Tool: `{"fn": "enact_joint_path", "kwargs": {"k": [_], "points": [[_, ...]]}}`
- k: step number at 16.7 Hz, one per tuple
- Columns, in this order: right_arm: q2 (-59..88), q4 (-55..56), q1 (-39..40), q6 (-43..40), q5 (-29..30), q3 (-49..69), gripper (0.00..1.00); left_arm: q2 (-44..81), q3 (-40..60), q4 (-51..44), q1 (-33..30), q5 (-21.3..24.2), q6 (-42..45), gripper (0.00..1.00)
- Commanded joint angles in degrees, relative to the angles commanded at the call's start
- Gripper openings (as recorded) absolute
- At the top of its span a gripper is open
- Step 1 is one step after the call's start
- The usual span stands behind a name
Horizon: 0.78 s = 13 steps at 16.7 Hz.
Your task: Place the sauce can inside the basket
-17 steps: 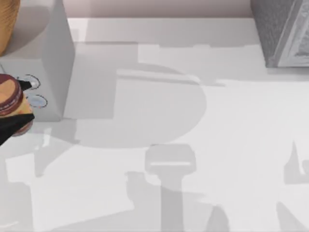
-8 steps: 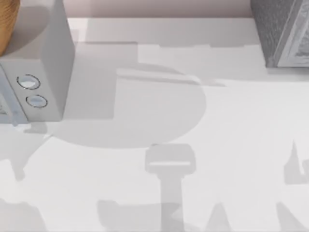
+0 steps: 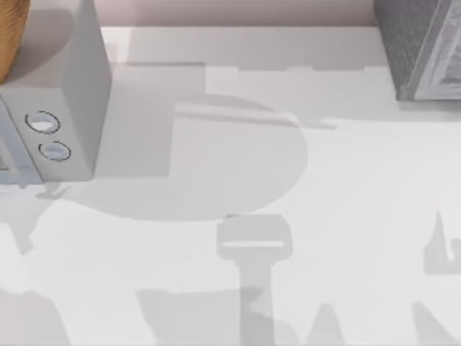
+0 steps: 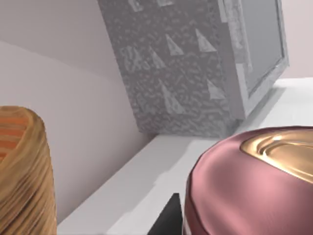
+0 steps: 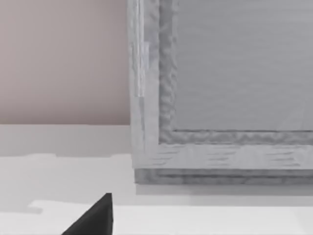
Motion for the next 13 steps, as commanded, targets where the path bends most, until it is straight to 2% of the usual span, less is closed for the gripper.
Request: {"fn": "enact_joint_path", "kwargs": {"k": [5,13], "points": [[0.0,0.0,0.0,0.0,0.0,0.0,1.0,7.8,15.9,-13.4,0.5,-1.2,4.4,0.0],[0.0,0.0,0.0,0.0,0.0,0.0,1.0,25.8,51.8,-46.4,0.5,-4.7,13.6,0.0]]}}
